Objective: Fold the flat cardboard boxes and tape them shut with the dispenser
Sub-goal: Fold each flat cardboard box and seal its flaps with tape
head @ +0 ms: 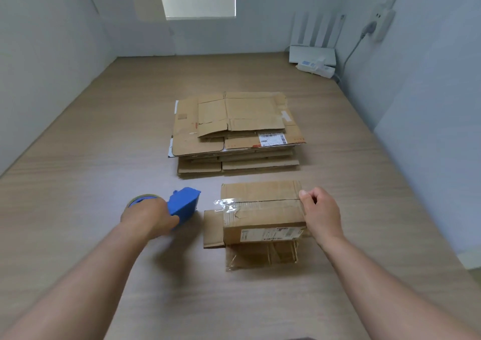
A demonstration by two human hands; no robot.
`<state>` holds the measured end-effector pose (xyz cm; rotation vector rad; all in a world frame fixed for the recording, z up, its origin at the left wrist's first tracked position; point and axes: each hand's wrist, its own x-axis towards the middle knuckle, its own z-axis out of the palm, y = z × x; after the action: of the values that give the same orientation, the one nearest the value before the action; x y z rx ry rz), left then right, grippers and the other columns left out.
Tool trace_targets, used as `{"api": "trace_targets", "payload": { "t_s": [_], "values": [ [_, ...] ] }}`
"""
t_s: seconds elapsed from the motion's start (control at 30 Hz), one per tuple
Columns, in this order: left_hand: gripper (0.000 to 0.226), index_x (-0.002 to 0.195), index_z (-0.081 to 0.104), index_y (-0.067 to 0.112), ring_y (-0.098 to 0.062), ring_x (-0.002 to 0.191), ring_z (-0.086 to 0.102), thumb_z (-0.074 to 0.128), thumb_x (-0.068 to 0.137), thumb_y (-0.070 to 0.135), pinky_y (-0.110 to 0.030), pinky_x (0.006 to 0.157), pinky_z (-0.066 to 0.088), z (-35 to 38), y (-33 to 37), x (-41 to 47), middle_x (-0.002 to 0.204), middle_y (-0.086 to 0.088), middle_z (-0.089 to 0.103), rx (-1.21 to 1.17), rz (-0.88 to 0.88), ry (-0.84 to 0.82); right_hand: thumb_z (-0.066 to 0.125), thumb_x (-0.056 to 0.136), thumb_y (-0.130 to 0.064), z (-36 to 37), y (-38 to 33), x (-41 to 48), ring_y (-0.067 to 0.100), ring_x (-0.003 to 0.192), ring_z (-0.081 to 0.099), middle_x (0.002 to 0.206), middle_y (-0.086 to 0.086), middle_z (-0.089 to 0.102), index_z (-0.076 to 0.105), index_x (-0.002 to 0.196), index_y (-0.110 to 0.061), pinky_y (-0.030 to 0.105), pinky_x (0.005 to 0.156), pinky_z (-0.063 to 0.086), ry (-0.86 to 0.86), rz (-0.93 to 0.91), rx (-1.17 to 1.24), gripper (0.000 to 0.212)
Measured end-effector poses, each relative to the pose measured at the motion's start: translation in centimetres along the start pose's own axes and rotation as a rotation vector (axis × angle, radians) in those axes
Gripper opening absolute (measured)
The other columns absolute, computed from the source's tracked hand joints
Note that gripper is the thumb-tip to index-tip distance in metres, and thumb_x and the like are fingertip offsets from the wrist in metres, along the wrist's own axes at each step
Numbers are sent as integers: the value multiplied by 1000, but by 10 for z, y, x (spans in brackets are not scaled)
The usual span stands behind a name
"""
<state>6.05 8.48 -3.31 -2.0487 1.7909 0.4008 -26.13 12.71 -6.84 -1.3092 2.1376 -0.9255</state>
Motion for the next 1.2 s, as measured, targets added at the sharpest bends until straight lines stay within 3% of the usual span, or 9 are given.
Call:
{"api": "trace_targets", "payload": {
  "t_s": [0.27, 0.37, 0.4, 0.5, 0.57, 0.77, 0.93, 1.07, 1.2],
  "values": [
    [41, 121, 46, 15, -22, 100, 61, 50, 92, 44, -28, 70, 41, 36, 4, -23, 115, -1, 61, -1, -91, 205, 51, 96, -23, -1, 0, 1, 18, 66, 41, 70, 2, 46, 40, 64, -15, 26, 54, 28, -4, -15, 18, 35],
    [33, 118, 50, 14, -26, 104, 57, 47, 94, 37, -33, 76, 40, 29, 20, -39, 115, -2, 61, -313, -55, 439, 51, 96, -23, 0, 1, 2, 21, 70, 43, 71, 4, 47, 41, 65, -14, 33, 58, 26, -13, -9, 29, 34],
    [31, 113, 53, 18, -25, 102, 56, 44, 94, 41, -32, 74, 40, 24, 33, -45, 109, 1, 60, -493, -53, 421, 51, 96, -24, 0, 1, 2, 22, 71, 44, 72, 4, 47, 42, 66, -13, 32, 59, 27, -16, -8, 34, 33],
    [43, 88, 58, 17, -21, 94, 57, 41, 93, 56, -32, 72, 44, 9, 72, -52, 92, 2, 61, -966, -40, 80, 51, 96, -23, -1, -1, 1, 22, 72, 43, 72, 5, 47, 42, 66, -13, 33, 59, 26, -14, -18, 33, 33],
    [27, 83, 56, 20, -21, 92, 59, 51, 95, 45, -37, 82, 51, 7, 86, -56, 93, -4, 64, -1203, -83, 16, 51, 96, -23, -2, -1, 1, 21, 71, 42, 71, 3, 46, 40, 64, -14, 32, 56, 25, -17, -25, 27, 34],
    [15, 87, 53, 18, -16, 78, 57, 48, 99, 27, -41, 71, 54, 8, 107, -71, 80, 4, 57, -839, 67, 553, 50, 96, -21, -1, 1, 3, 22, 75, 42, 78, 6, 48, 39, 65, -13, 33, 59, 15, -6, -28, 10, 34],
    [16, 83, 51, 15, -17, 71, 53, 51, 97, 23, -35, 63, 46, -3, 116, -86, 76, 1, 56, -786, 177, 790, 48, 97, -20, -4, 1, 0, 21, 75, 41, 78, 3, 45, 38, 66, -13, 32, 61, 20, 2, -20, -31, 33],
    [14, 88, 48, 15, -19, 70, 51, 46, 99, 24, -34, 63, 43, -25, 127, -87, 78, 0, 53, -598, 195, 791, 44, 98, -20, 8, -8, -12, 22, 83, 43, 82, 3, 46, 44, 72, -12, 34, 69, 32, -64, -159, -131, 27],
    [13, 94, 52, 14, -17, 74, 50, 45, 99, 24, -32, 66, 38, -44, 100, -67, 81, 0, 54, -736, -19, 595, 41, 99, -23, 20, -17, -13, 23, 93, 45, 95, 7, 50, 55, 92, -5, 33, 80, 34, -97, -273, -262, 24]
  ]
}}
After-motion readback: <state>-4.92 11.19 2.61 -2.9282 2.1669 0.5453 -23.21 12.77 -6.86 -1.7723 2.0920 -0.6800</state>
